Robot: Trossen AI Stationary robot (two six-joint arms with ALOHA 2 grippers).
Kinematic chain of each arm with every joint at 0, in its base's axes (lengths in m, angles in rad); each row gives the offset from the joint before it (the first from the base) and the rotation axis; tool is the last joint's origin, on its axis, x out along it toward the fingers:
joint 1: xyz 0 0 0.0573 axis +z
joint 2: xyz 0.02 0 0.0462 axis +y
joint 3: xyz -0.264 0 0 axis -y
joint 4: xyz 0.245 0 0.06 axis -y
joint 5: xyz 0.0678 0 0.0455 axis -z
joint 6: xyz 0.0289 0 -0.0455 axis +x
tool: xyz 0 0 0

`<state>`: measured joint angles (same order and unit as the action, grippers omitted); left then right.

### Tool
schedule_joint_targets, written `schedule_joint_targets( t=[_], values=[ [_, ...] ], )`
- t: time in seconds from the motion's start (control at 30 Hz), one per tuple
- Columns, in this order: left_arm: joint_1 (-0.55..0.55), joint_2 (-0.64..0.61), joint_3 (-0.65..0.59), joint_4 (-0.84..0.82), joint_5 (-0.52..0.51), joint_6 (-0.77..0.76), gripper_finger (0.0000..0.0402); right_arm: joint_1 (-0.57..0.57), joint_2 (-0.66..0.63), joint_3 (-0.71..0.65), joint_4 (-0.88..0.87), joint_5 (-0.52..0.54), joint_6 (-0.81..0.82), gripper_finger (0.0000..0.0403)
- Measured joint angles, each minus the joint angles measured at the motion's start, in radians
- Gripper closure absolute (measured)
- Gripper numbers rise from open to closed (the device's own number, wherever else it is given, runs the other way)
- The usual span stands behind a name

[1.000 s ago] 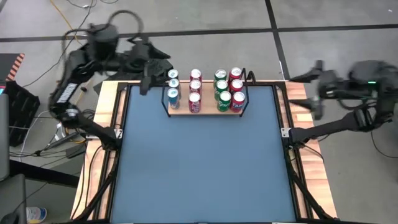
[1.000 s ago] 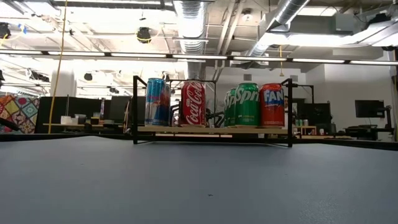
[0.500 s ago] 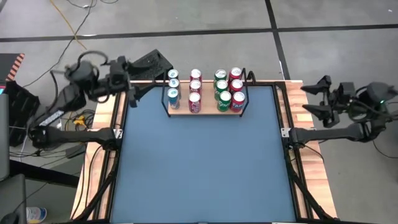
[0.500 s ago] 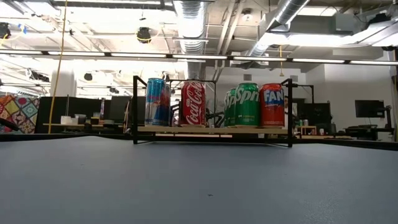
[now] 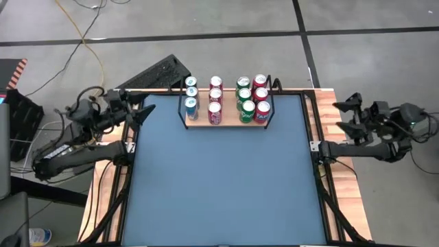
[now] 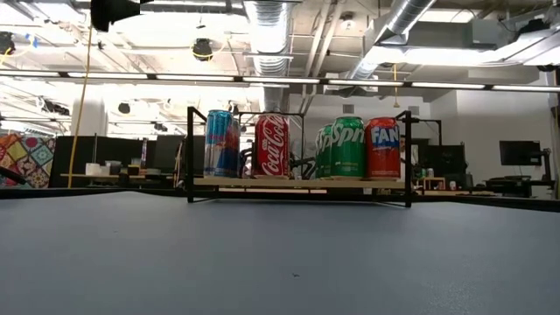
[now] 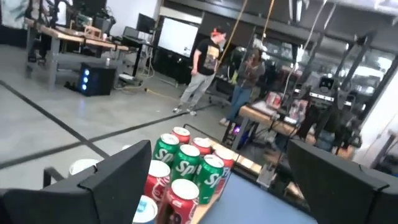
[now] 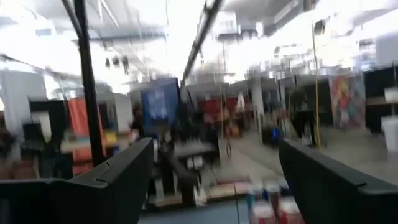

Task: Place canned beverage on shelf
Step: Return to Home Position

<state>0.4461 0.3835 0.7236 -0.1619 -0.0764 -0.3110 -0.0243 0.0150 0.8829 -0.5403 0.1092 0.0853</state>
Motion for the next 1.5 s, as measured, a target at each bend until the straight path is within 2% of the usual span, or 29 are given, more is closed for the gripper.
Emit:
schedule_joint_targets(
  t=[0.27,0.47,0.63,0.8,0.93,1.07,1.3,1.5],
  values=[
    [0.000,-0.140,-0.142,0.064,0.003,-0.076,0.0042,0.005,-0.011,-0.118,0.001,-0.001,0.100,0.0065],
    [0.000,-0.200,-0.220,0.061,0.011,-0.070,0.0042,0.005,-0.010,-0.297,0.147,-0.025,0.098,0.0065],
    [0.000,-0.228,-0.282,0.059,0.029,-0.067,0.0042,0.005,-0.010,-0.506,0.354,-0.031,0.109,0.0065],
    [-0.001,-0.232,-0.321,0.051,0.118,-0.028,0.0042,0.005,-0.012,-0.706,0.661,-0.031,0.153,0.0065],
    [-0.001,-0.232,-0.368,0.053,0.113,-0.042,0.0042,0.006,-0.010,-0.860,0.874,-0.031,0.153,0.0065],
    [-0.001,-0.235,-0.404,0.064,0.117,-0.045,0.0042,0.003,-0.005,-0.872,0.828,-0.028,0.140,0.0065],
    [-0.002,-0.236,-0.454,0.111,0.151,0.001,0.0042,0.003,-0.010,-0.872,0.816,-0.024,-0.011,0.0065],
    [-0.014,-0.280,-0.552,0.166,0.149,-0.058,0.0042,0.003,-0.010,-0.872,0.768,-0.021,0.000,0.0065]
  ],
)
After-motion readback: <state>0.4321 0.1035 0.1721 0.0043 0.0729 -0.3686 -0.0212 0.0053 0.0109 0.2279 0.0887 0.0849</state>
